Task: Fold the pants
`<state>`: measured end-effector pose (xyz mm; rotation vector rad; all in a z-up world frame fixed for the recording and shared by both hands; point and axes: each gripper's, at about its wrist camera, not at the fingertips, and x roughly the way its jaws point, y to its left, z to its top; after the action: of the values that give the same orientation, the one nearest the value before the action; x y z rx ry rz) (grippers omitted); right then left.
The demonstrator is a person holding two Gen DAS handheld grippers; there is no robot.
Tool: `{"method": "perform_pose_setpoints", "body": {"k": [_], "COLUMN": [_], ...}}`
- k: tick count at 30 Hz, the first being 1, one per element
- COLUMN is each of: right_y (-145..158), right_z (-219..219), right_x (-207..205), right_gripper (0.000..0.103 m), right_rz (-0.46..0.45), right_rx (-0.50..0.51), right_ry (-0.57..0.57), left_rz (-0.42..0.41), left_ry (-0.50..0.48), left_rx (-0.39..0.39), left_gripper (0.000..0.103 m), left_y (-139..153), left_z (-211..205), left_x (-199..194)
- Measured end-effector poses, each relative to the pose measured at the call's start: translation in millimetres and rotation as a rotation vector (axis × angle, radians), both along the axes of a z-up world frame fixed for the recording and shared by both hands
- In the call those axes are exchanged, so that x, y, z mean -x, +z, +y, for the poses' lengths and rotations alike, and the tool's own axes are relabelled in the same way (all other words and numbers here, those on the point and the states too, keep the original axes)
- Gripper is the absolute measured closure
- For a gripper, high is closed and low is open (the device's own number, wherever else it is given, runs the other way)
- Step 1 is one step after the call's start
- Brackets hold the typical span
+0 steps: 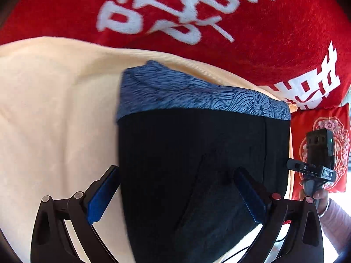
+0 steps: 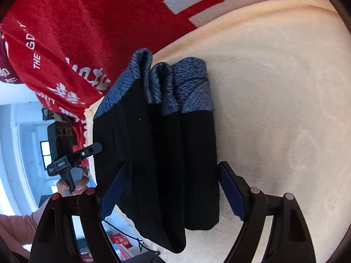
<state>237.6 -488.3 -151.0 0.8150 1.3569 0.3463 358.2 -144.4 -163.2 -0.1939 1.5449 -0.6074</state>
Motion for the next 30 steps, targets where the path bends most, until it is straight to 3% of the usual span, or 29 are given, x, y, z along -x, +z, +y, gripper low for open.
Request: {"method": "perform_pose_setpoints", "body": {"k": [5, 11, 14, 18, 21, 30], "right_y": [-13.7, -22.2, -16.4, -6.6, 2.3, 34.0], "right_z": [7.9, -6.1, 0.3, -1.3, -7.5, 9.4], "right_x": [-9.6, -4.9, -8.1, -1.8, 5.0, 37.7], "right_gripper": [0.015, 0.015, 0.028, 0.053, 0.058, 0.059], "right_rz": [-0.042, -0.008, 0.032, 0.03, 0.019, 0.014], "right_rx": [-0.043, -0.133, -0.064, -0.06, -0.091, -0.154], "right_ry": [0.066, -0.027, -0.022, -0.042, -0.064, -0.029], "left_rz": [0.052, 0.075, 0.055, -0.008, -0.058, -0.093], "left_ry": [-0.014, -0.019, 0.007, 0.031, 0.033, 0.028], "left_rx": [0.041, 0.058, 0.028, 0.034, 0.019, -0.01], "left_gripper": [0.0, 0.0, 0.0, 0.026, 0.036, 0.04], "left_y": [-20.3, -22.8, -20.2, -2.1, 18.3, 69.0], "left_z": [-9.0, -6.4, -14.6, -12.9, -10.0, 8.6], "left_x": [-3.0, -5.3, -2.6, 8.5, 17.6, 58.9]}}
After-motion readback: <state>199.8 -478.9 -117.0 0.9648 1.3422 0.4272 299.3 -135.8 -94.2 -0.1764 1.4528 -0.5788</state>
